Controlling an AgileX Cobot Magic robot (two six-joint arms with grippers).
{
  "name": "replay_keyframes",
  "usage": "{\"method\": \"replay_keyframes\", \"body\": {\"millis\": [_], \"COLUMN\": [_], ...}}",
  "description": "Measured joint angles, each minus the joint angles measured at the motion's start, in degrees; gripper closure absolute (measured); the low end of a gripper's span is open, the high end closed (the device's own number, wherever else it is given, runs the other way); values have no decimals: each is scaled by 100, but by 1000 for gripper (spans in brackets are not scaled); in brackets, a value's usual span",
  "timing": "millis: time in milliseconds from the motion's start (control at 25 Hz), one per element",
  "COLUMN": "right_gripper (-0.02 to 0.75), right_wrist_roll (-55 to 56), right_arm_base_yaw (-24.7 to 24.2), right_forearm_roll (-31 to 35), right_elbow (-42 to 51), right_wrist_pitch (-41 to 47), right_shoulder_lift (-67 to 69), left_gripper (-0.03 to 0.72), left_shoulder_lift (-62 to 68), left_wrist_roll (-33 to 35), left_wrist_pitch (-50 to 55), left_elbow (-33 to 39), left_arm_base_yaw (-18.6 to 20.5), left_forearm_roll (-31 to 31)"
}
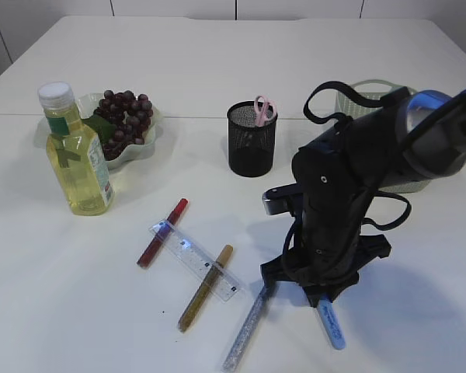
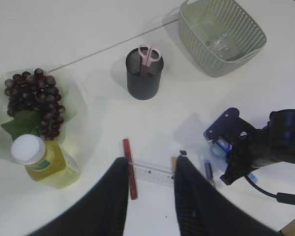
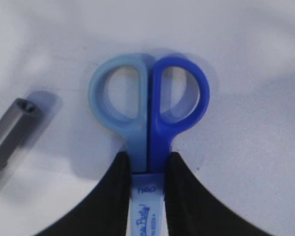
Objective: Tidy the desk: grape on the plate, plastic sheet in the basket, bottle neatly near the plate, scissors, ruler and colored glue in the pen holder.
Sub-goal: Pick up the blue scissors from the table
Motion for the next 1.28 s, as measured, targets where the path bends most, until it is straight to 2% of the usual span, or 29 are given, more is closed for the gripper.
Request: {"method": "replay_keyframes", "body": {"millis": [680, 960, 1280], "right_gripper": [573, 573, 574], "right_wrist_roll": [-153, -290, -404], "right_arm_base_yaw": [0, 0, 0], "right_forearm_roll": [-9, -35, -210], "right_elbow": [207, 752, 812], "right_wrist_pitch": [-98, -693, -1676], "right_shoulder_lift": [-287, -856, -1458], "left_gripper": [446, 446, 446], "left_shoulder_lift": [0, 0, 0], "left_wrist_roll": [0, 0, 0], "left_wrist_pitch": [0, 0, 0], "left_elbow": [0, 0, 0], "left_arm_base_yaw": [0, 0, 0], "left_forearm_roll": [0, 0, 0]}}
